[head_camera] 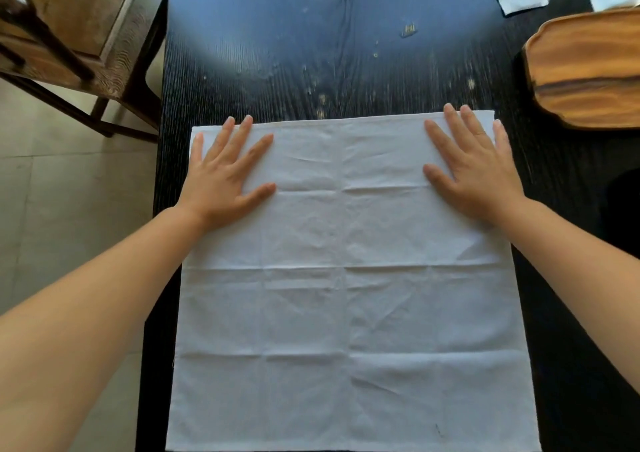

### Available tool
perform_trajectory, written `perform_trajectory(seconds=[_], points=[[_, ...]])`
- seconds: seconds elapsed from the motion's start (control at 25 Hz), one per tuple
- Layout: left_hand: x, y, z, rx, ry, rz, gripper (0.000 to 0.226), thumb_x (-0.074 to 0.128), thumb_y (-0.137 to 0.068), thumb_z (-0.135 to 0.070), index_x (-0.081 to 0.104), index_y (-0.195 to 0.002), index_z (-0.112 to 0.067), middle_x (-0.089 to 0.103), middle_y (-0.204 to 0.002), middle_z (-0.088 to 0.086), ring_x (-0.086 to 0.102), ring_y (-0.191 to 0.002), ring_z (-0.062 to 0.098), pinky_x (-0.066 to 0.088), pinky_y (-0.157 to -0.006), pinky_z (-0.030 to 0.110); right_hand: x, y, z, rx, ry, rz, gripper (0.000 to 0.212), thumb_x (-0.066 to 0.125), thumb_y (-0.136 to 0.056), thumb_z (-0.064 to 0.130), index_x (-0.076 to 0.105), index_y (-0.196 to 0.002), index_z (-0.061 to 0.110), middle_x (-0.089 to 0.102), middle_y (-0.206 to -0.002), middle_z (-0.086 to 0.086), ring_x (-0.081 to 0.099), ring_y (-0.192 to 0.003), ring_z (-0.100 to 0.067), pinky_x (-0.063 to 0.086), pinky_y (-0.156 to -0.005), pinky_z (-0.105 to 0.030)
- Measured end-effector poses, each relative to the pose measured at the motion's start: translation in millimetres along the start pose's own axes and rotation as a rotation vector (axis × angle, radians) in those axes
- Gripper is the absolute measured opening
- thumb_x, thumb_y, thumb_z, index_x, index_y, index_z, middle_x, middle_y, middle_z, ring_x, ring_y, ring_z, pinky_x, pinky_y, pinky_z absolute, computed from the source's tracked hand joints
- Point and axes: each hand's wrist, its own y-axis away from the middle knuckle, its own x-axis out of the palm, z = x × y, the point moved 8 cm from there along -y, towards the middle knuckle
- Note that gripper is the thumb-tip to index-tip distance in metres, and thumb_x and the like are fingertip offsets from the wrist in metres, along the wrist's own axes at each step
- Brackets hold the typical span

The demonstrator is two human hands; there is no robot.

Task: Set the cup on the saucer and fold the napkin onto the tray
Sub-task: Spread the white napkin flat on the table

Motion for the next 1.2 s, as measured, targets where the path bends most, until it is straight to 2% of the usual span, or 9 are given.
perform_trajectory(seconds=[0.24,0.36,0.48,0.6,0.76,0.88,0.96,1.04,1.2], points=[[-4.0,4.7,-6.1,-0.043,-0.063,0.070,0.076,0.012,-0.079,-0.069,0.006,-0.147,-0.033,0.001,-0.159,0.004,-0.001,-0.145,0.023,0.004,-0.113,0.055,-2.7,3.4,4.6,0.040,0.046,0.020,0.068,0.014,-0.085,0.056,0.011,-0.147,0.027,0.005,-0.158,-0.004,0.002,-0.144,-0.020,-0.003,-0.111,-0.057],[-12.3,34.7,-35.0,-0.080,0.009,0.008,0.070,0.015,-0.086,-0.059,0.014,-0.147,-0.026,0.011,-0.157,0.009,0.009,-0.144,0.026,0.012,-0.112,0.053,-15.0,29.6,27.7,0.102,-0.077,-0.071,0.063,0.024,-0.090,0.046,0.019,-0.146,0.019,0.012,-0.157,-0.009,0.010,-0.144,-0.024,0.002,-0.110,-0.060],[-13.5,100.1,-79.9,-0.038,0.164,-0.079,0.059,0.031,-0.092,-0.044,0.027,-0.145,-0.018,0.027,-0.152,0.014,0.024,-0.140,0.029,0.026,-0.108,0.052,-19.1,92.3,71.2,0.011,-0.179,-0.143,0.059,0.028,-0.092,0.042,0.025,-0.144,0.014,0.019,-0.154,-0.013,0.015,-0.143,-0.027,0.008,-0.110,-0.057],[-2.4,175.6,-113.6,-0.014,0.217,-0.082,0.054,0.040,-0.092,-0.038,0.034,-0.141,-0.015,0.035,-0.148,0.014,0.029,-0.138,0.028,0.031,-0.107,0.049,-6.0,162.6,104.5,-0.076,-0.166,-0.099,0.058,0.029,-0.092,0.041,0.027,-0.143,0.014,0.020,-0.154,-0.013,0.013,-0.142,-0.025,0.011,-0.112,-0.055],[4.2,262.7,-130.9,-0.010,0.210,-0.064,0.053,0.039,-0.092,-0.047,0.042,-0.134,-0.015,0.040,-0.138,0.008,0.039,-0.127,0.026,0.034,-0.101,0.040,4.5,248.2,127.4,-0.203,-0.146,-0.087,0.052,0.035,-0.092,0.039,0.036,-0.137,0.013,0.034,-0.147,-0.015,0.024,-0.138,-0.027,0.018,-0.111,-0.050],[11.4,302.8,-135.9,-0.010,0.190,0.007,0.059,0.035,-0.090,-0.056,0.048,-0.130,-0.016,0.046,-0.132,0.006,0.043,-0.123,0.024,0.040,-0.099,0.041,17.5,299.8,128.8,-0.294,-0.114,-0.073,0.049,0.038,-0.092,0.040,0.041,-0.134,0.015,0.044,-0.139,-0.013,0.033,-0.131,-0.028,0.027,-0.106,-0.049],[20.0,313.2,-138.2,0.020,0.160,0.056,0.058,0.038,-0.090,-0.055,0.050,-0.130,-0.015,0.050,-0.134,0.009,0.040,-0.128,0.024,0.040,-0.101,0.042,28.7,319.0,124.7,-0.332,-0.081,-0.019,0.051,0.037,-0.092,0.043,0.042,-0.135,0.017,0.045,-0.141,-0.013,0.031,-0.133,-0.028,0.028,-0.106,-0.050],[24.1,316.2,-138.7,0.048,0.118,0.050,0.053,0.046,-0.090,-0.048,0.052,-0.129,-0.014,0.052,-0.135,0.011,0.039,-0.129,0.025,0.041,-0.101,0.043,34.8,329.0,120.6,-0.352,-0.056,0.015,0.053,0.036,-0.092,0.043,0.040,-0.138,0.017,0.038,-0.145,-0.013,0.025,-0.137,-0.028,0.026,-0.108,-0.051],[22.2,325.5,-140.2,0.101,0.074,-0.049,0.039,0.055,-0.086,-0.026,0.060,-0.122,-0.013,0.059,-0.128,0.010,0.050,-0.122,0.025,0.045,-0.094,0.038,31.0,336.6,118.8,-0.376,-0.084,-0.037,0.056,0.066,-0.082,0.019,0.046,-0.134,0.016,0.045,-0.141,-0.015,0.035,-0.134,-0.032,0.034,-0.104,-0.054]])
